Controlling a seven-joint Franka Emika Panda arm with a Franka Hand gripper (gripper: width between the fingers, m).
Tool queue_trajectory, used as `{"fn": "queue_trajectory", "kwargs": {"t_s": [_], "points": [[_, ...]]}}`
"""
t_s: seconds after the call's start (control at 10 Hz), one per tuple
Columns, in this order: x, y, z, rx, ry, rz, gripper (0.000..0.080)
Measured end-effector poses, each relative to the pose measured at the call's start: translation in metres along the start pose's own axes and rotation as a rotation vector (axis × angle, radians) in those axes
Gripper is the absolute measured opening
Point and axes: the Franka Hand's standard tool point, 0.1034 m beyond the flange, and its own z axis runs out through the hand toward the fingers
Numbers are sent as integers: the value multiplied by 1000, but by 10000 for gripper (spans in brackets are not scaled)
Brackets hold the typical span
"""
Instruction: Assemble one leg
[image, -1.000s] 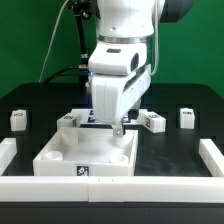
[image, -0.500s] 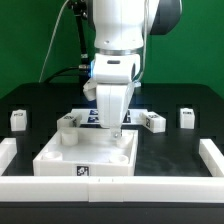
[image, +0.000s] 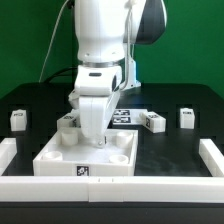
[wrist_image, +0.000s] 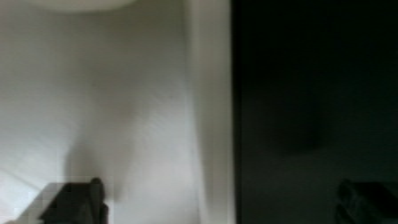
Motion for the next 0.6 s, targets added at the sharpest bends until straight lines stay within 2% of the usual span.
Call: {"fn": "queue_trajectory", "kwargs": {"t_s": [0.4, 0.5, 0.6], "points": [[-1, 1, 0, -6, 2, 4, 640], [-1, 1, 0, -6, 2, 4, 465], [-1, 1, 0, -6, 2, 4, 245]]}}
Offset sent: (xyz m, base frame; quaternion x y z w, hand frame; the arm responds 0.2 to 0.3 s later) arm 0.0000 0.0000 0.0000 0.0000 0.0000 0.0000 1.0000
